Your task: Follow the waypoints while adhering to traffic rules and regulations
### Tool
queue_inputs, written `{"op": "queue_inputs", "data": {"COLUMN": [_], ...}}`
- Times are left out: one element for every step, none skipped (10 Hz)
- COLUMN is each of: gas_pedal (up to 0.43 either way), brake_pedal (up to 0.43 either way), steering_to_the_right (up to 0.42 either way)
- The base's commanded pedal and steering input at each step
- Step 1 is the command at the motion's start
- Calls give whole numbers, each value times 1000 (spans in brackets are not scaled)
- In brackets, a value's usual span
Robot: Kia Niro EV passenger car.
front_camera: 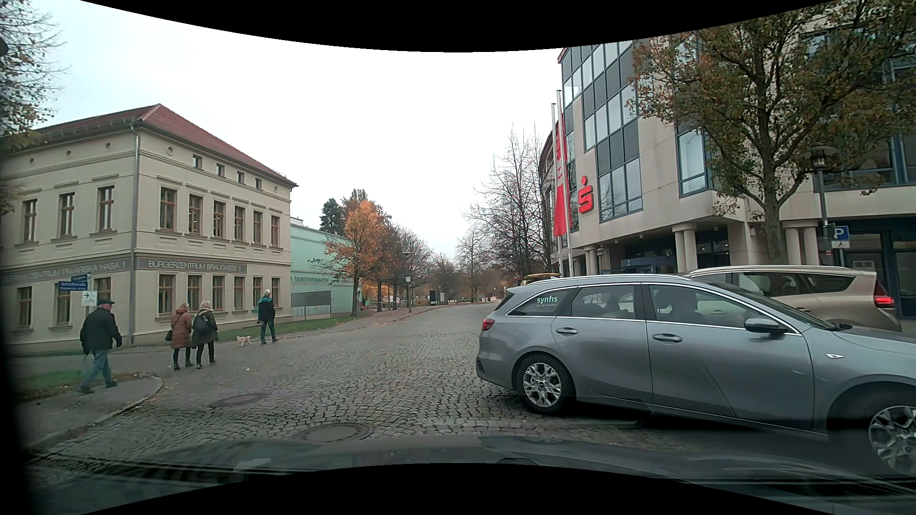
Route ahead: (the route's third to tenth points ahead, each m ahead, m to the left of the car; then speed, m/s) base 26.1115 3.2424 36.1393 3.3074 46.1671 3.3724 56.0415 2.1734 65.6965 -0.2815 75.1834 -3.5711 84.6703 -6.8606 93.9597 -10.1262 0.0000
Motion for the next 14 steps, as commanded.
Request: {"op": "queue_inputs", "data": {"gas_pedal": [0,0,0,0,0,0,0,0,0,0,0,0,0,0], "brake_pedal": [415,415,421,421,415,421,415,421,421,421,421,421,421,421], "steering_to_the_right": [26,26,26,26,26,26,26,26,26,26,26,26,26,26]}}
